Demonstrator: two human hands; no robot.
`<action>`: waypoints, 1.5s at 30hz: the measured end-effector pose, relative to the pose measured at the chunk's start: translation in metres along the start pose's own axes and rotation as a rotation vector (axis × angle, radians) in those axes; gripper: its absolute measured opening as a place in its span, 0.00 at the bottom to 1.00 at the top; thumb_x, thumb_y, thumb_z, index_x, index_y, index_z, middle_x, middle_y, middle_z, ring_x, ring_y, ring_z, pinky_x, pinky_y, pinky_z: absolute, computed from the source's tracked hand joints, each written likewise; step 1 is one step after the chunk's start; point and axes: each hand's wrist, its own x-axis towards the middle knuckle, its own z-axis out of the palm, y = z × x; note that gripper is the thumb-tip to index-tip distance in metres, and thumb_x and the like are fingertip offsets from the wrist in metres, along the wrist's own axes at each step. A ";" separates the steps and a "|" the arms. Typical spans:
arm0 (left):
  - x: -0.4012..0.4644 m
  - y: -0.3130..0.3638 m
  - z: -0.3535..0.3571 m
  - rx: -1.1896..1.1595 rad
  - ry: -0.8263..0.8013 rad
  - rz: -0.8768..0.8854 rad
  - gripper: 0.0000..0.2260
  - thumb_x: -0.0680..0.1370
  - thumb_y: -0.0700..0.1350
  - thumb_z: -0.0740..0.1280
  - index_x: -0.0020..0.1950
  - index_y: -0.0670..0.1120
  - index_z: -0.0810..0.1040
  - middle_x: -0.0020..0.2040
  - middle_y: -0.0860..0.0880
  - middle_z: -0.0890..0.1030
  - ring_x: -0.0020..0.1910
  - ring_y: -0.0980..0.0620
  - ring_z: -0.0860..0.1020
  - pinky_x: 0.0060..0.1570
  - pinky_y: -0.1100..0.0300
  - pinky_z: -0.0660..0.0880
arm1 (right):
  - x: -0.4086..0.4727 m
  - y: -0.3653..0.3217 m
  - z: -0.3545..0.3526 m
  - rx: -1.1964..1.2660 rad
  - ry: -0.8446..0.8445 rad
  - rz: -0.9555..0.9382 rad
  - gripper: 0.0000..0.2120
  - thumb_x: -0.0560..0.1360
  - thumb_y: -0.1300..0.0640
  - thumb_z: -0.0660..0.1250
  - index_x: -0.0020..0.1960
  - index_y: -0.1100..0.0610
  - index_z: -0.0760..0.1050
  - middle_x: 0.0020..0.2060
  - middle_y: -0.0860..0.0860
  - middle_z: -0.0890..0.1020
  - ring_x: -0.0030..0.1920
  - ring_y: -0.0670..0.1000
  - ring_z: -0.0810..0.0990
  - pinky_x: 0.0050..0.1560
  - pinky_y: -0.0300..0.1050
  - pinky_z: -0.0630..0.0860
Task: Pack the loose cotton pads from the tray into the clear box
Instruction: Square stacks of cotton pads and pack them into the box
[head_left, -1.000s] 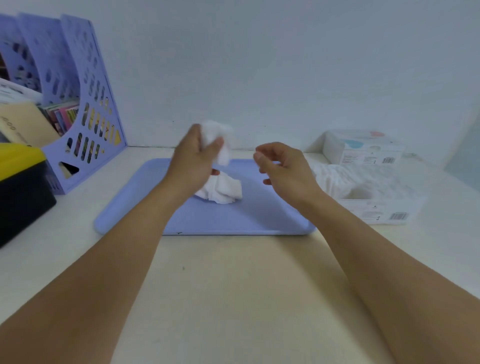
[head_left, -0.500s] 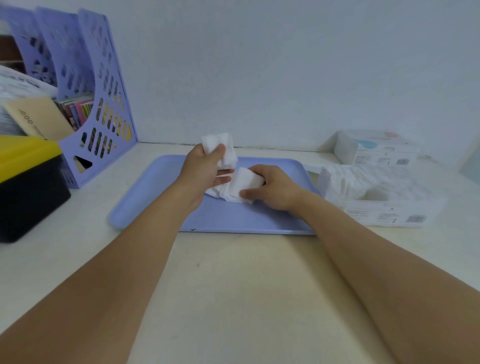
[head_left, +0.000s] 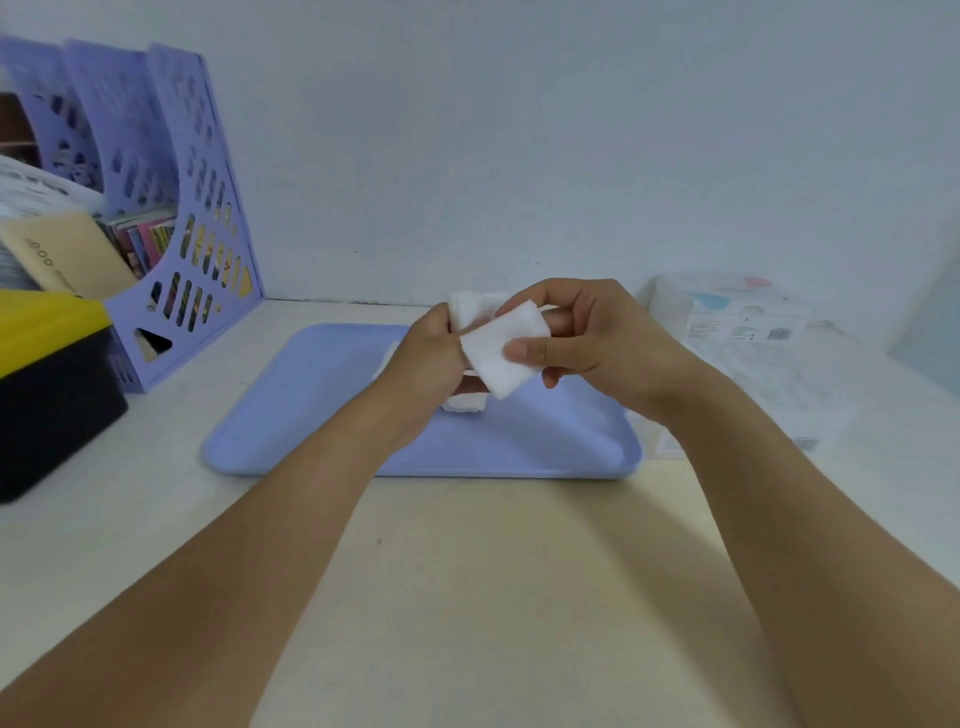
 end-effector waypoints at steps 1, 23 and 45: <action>-0.004 0.001 0.005 -0.004 -0.042 -0.007 0.10 0.81 0.45 0.67 0.62 0.47 0.79 0.45 0.52 0.85 0.43 0.55 0.84 0.34 0.62 0.77 | -0.001 -0.002 -0.002 -0.062 -0.013 -0.006 0.13 0.75 0.68 0.73 0.58 0.63 0.79 0.44 0.64 0.85 0.38 0.51 0.80 0.35 0.41 0.77; -0.012 -0.002 0.024 -0.044 -0.035 -0.024 0.15 0.85 0.47 0.56 0.63 0.47 0.79 0.51 0.49 0.84 0.48 0.52 0.82 0.38 0.63 0.79 | 0.000 0.001 -0.008 -0.252 0.142 -0.061 0.32 0.62 0.67 0.83 0.61 0.52 0.74 0.39 0.56 0.86 0.34 0.60 0.81 0.39 0.53 0.79; -0.015 0.001 0.034 -0.497 -0.150 -0.197 0.21 0.83 0.60 0.59 0.68 0.50 0.77 0.60 0.51 0.84 0.55 0.56 0.83 0.49 0.60 0.80 | -0.007 0.002 0.033 0.169 0.040 0.083 0.24 0.77 0.32 0.60 0.67 0.43 0.74 0.59 0.36 0.80 0.59 0.30 0.76 0.68 0.39 0.71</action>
